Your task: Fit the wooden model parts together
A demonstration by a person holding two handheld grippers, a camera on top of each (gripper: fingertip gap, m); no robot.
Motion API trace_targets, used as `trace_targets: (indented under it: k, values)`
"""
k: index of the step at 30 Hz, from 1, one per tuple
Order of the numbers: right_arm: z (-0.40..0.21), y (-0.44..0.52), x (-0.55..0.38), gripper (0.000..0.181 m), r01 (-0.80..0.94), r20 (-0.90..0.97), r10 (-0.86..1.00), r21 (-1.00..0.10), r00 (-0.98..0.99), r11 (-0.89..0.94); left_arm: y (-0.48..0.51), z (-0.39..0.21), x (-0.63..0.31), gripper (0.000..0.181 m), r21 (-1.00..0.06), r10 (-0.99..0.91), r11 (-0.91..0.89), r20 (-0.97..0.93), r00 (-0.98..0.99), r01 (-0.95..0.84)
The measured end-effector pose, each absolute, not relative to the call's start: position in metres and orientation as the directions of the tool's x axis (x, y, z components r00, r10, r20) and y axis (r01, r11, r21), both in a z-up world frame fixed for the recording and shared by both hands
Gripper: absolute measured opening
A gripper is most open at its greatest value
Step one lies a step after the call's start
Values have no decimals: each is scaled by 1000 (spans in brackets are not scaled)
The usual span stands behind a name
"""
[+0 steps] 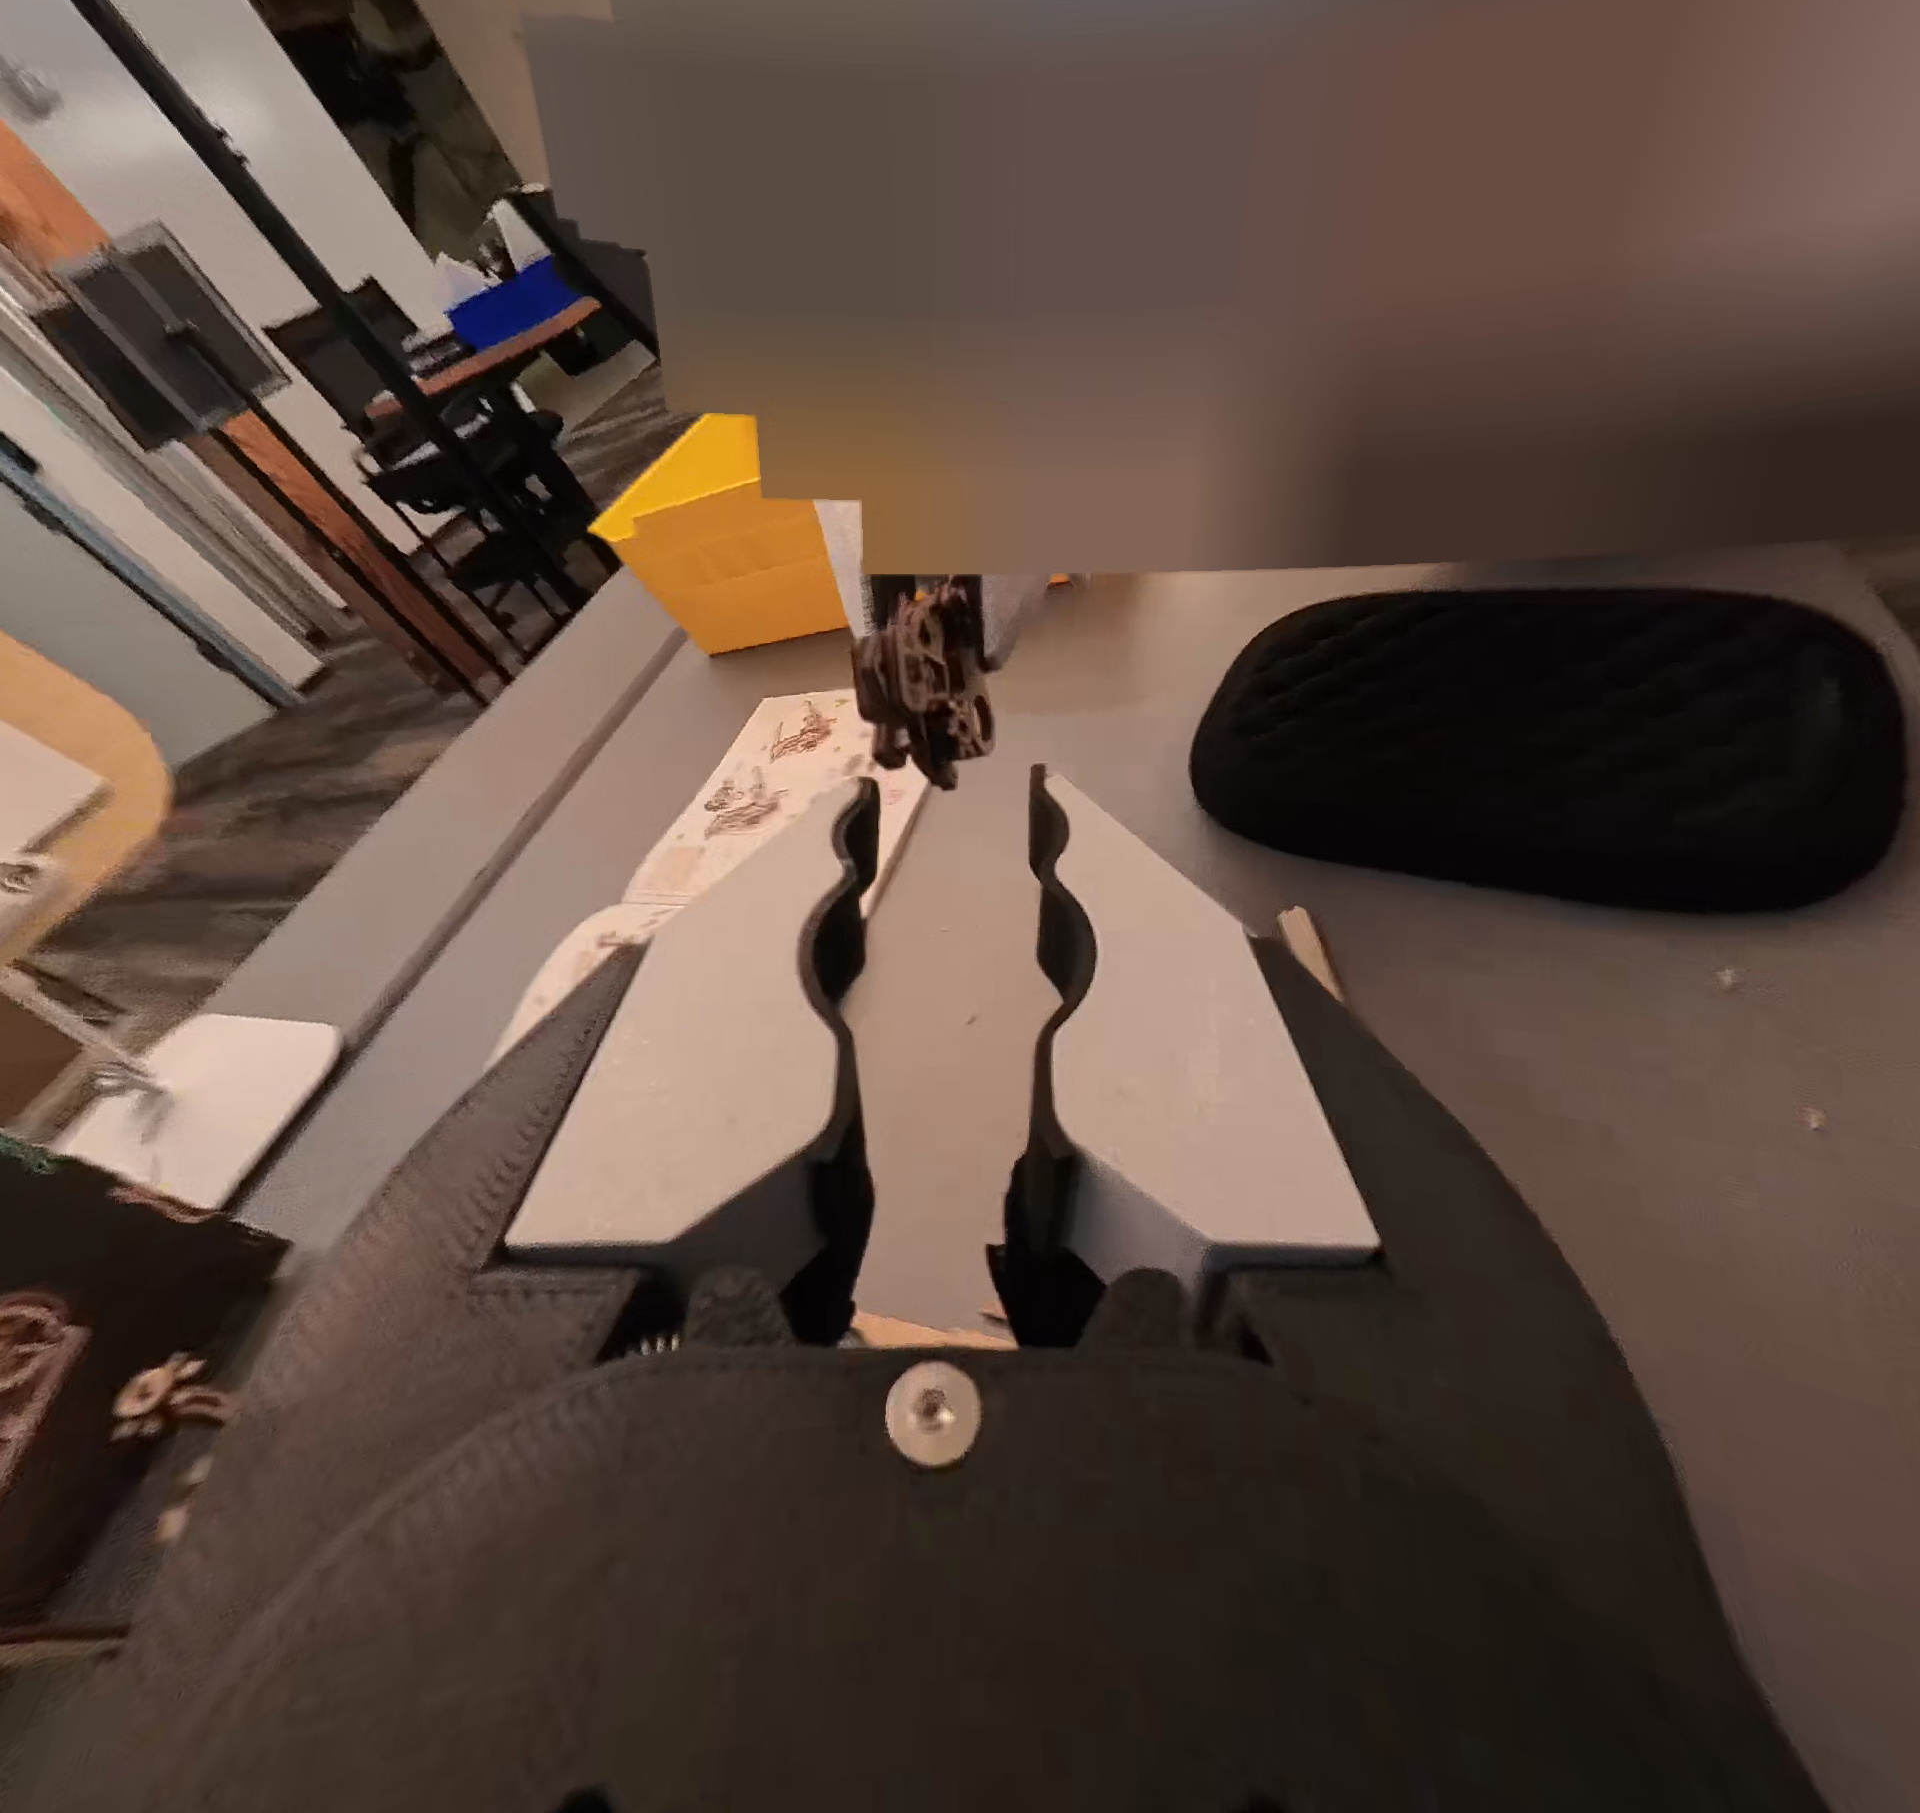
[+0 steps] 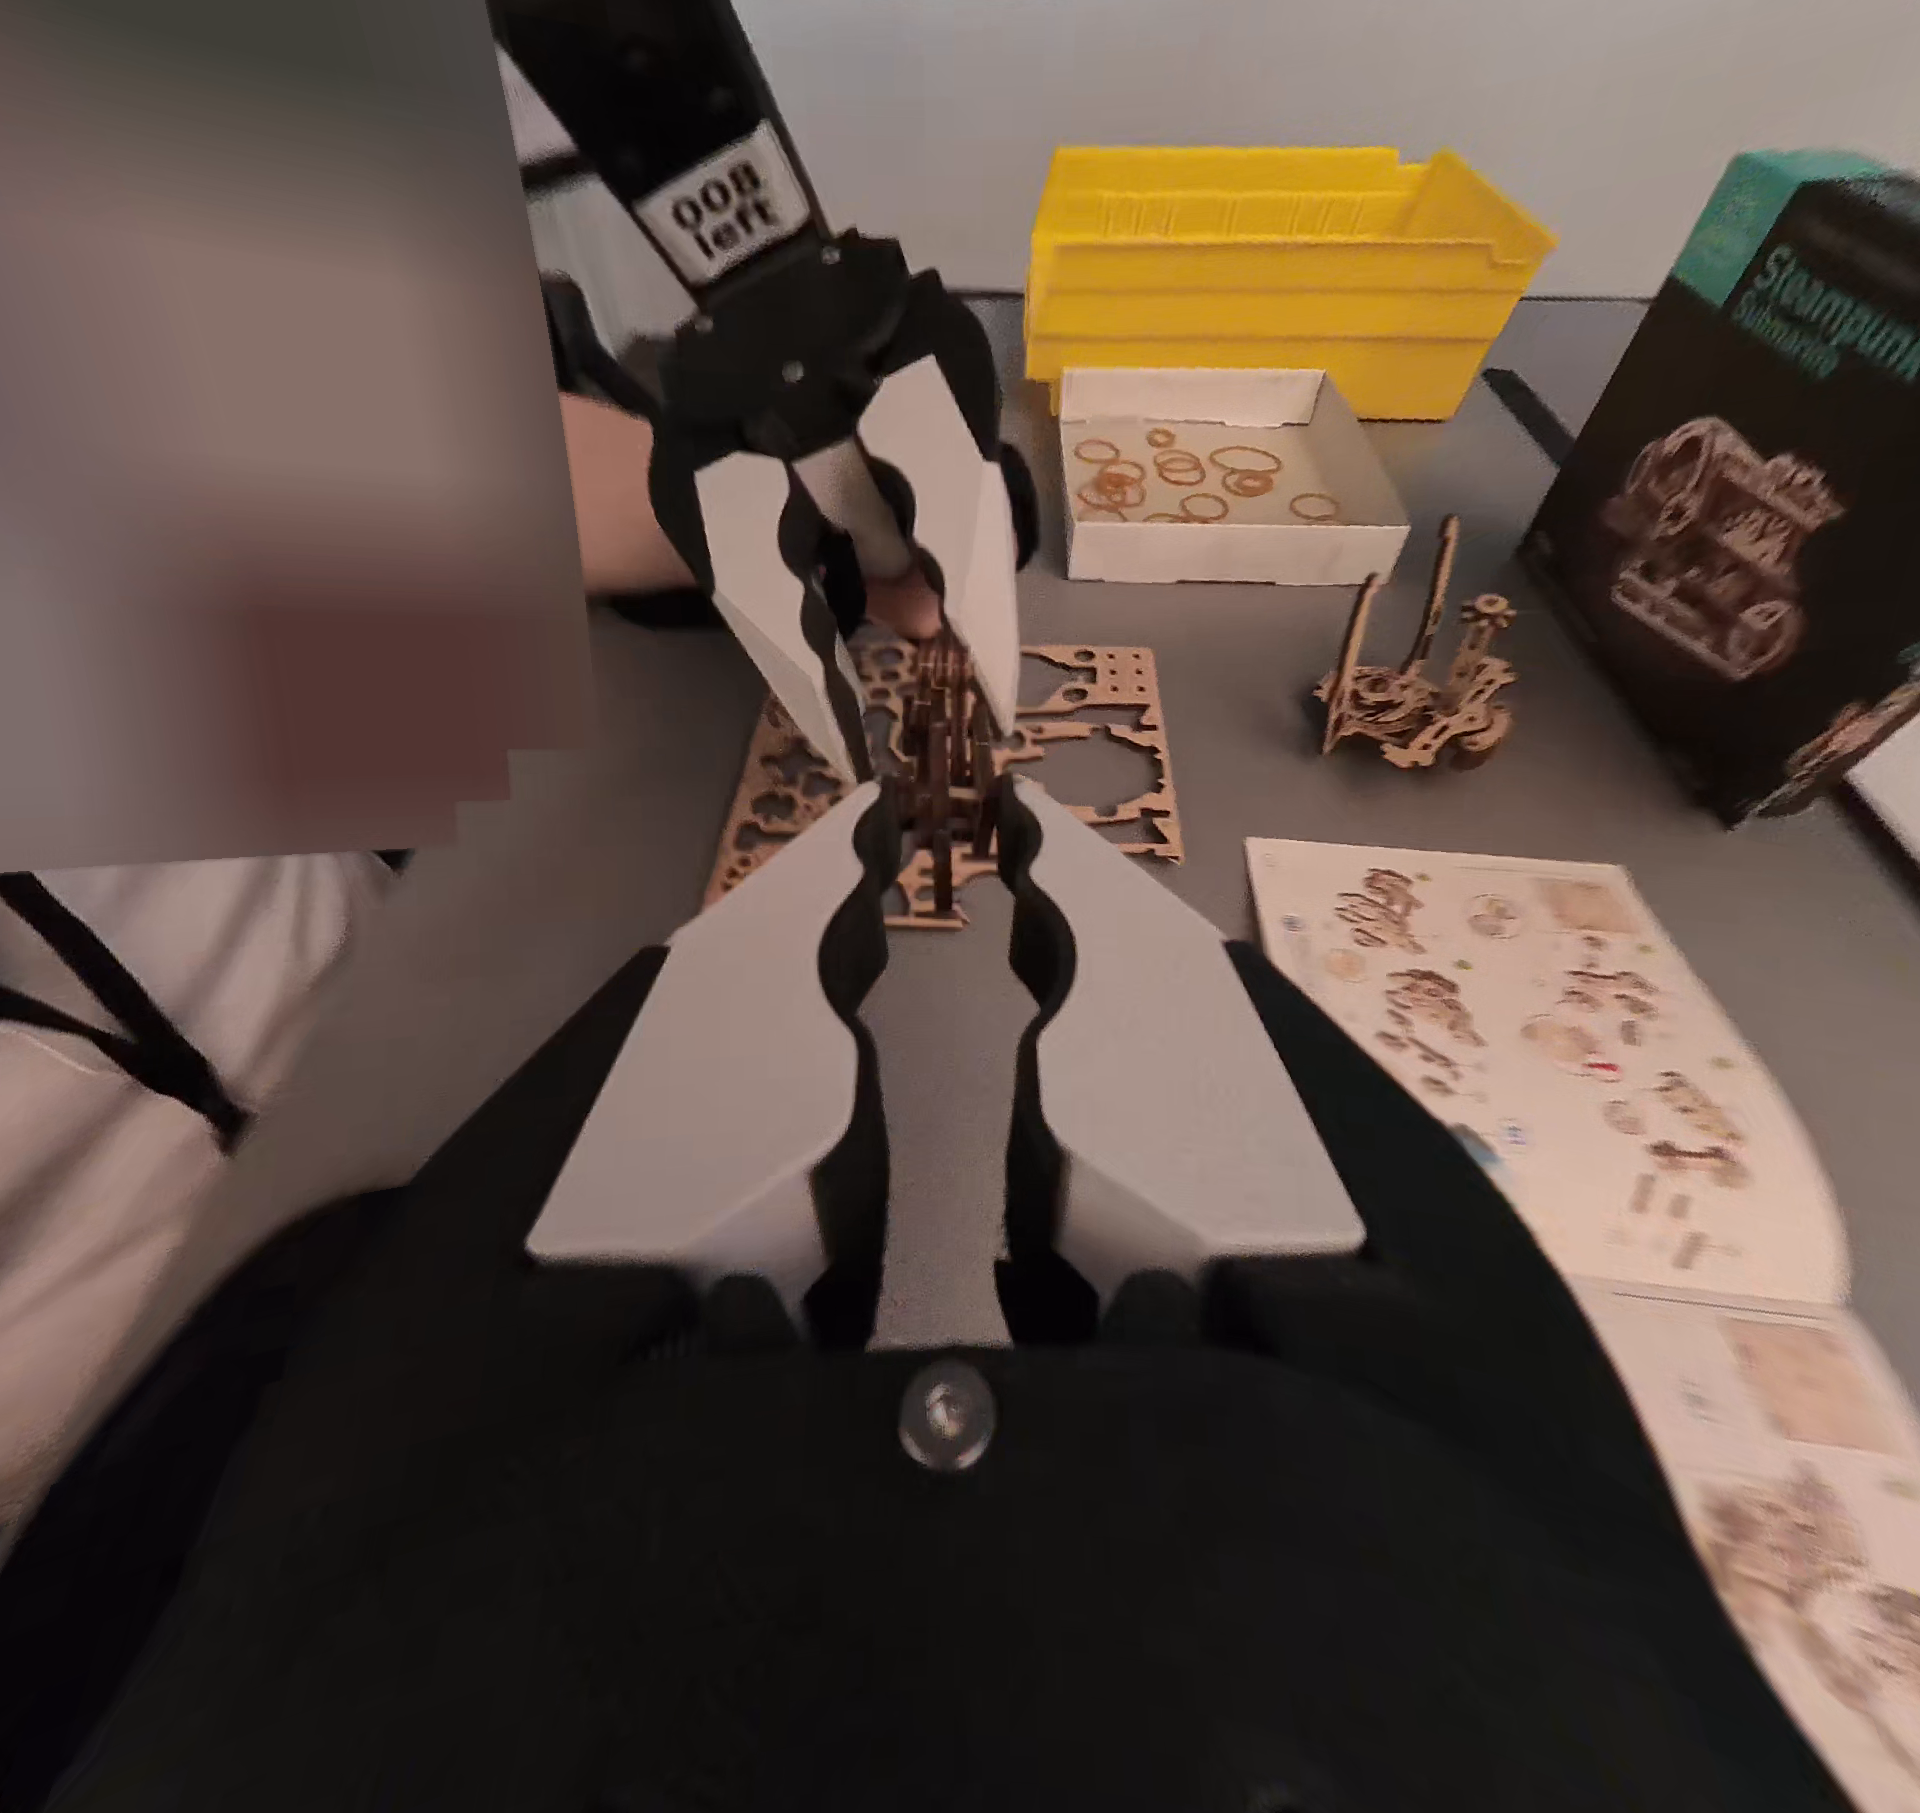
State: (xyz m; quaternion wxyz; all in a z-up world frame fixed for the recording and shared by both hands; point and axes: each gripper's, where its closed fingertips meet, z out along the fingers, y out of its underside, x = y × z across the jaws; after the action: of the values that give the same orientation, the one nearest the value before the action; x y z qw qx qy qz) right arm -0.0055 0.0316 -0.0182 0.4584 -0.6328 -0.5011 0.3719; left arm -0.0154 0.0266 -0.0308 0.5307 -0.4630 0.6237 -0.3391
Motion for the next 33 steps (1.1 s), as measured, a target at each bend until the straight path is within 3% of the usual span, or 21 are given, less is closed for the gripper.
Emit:
trace_targets:
  k: [6,12,16,17,21,24,28,33]
  values:
    - [-20,36,-6,15,178,-231,955,-948,183,-264,32,-29,-16,28,-982,-998,-18,30,-58,-188]
    - [-38,34,-10,16,149,-312,931,-928,190,-341,26,-38,-16,24,-908,-907,-338,385,-172,-249]
    - [-53,31,-8,16,83,-398,892,-903,214,-422,16,-69,-13,16,-840,-871,-359,458,-178,-406]
    - [-56,29,-8,16,67,-423,881,-893,211,-444,12,-73,-12,7,-830,-866,-357,466,-182,-429]
    - [-64,25,0,19,0,-471,856,-876,212,-482,3,-72,-13,0,-798,-826,-390,524,-208,-459]
    - [-65,27,11,26,1,-370,882,-922,293,-387,5,-74,-13,0,-781,-814,-413,547,-194,-469]
    - [-75,28,19,28,146,-196,914,-954,356,-262,7,-88,-12,1,-734,-789,-450,593,-158,-509]
    - [-95,24,26,28,420,247,905,-903,345,87,4,-96,-13,1,-672,-738,-496,659,-141,-550]
